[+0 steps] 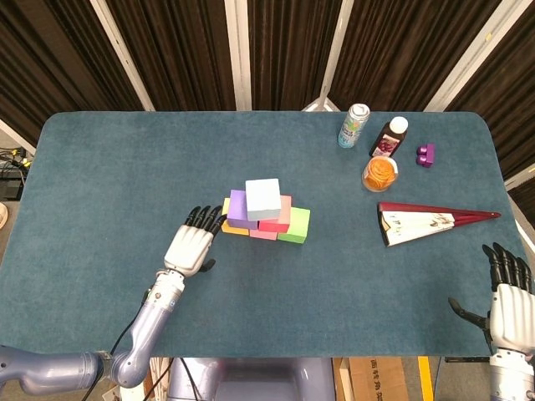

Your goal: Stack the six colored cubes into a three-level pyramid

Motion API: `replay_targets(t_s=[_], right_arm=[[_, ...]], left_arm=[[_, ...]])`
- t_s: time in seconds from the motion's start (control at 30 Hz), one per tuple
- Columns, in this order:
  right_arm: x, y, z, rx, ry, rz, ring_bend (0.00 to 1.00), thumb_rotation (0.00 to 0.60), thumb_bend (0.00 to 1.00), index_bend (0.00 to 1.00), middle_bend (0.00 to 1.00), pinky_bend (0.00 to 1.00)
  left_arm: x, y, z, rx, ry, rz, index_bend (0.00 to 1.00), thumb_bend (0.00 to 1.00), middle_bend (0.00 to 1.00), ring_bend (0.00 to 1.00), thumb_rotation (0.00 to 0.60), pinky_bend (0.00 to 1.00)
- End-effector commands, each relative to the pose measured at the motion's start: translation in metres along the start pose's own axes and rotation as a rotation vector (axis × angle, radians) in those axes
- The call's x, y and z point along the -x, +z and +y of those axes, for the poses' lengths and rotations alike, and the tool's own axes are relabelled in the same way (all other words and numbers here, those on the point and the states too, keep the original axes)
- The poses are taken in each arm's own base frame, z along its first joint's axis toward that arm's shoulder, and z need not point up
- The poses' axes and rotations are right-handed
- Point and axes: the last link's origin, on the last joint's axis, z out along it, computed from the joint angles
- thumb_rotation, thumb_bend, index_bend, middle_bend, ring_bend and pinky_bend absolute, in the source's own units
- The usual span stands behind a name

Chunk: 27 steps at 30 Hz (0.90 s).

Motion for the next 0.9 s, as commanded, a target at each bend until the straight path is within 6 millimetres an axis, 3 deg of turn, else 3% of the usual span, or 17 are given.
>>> replay_targets(t_s=[0.03, 0.3, 0.47, 0.67, 0.9], right_arm=[[0.0, 0.0, 0.0, 0.001, 0.001, 0.0, 0.07, 0.6, 0.16, 0.12, 0.09, 0.0], [0.001, 0.0, 0.0, 0.001, -0.018, -0.013, 0.07, 0.6, 0.16, 0.12, 0.09, 0.0], [0.009, -0.002, -0.001, -0.001, -0.024, -0.097, 0.07, 0.6, 0.16, 0.13, 0.09, 0.0], [0.033, -0.002, -0.018, -0.058, -0.027, -0.221, 0.07, 0.6, 0.16, 0.13, 0.09, 0.0], [0.063, -0.003, -0.053, -0.15, -0.07, -0.349, 0.07, 0.6, 0.16, 0.14, 0.09, 0.0]], left_arm=[[0.0, 0.0, -0.001, -0.006, 0.001, 0.001, 0.12, 0.27, 0.0, 0.0, 0.6, 0.0], [-0.007, 0.0, -0.006, -0.023, -0.002, 0.021, 0.13, 0.27, 0.0, 0.0, 0.6, 0.0], [-0.029, -0.008, -0.013, -0.021, -0.034, 0.085, 0.13, 0.27, 0.0, 0.0, 0.6, 0.0], [-0.071, -0.036, -0.043, -0.022, -0.101, 0.215, 0.13, 0.27, 0.0, 0.0, 0.6, 0.0], [-0.092, -0.076, -0.086, -0.023, -0.153, 0.29, 0.12, 0.27, 0.0, 0.0, 0.6, 0.0]])
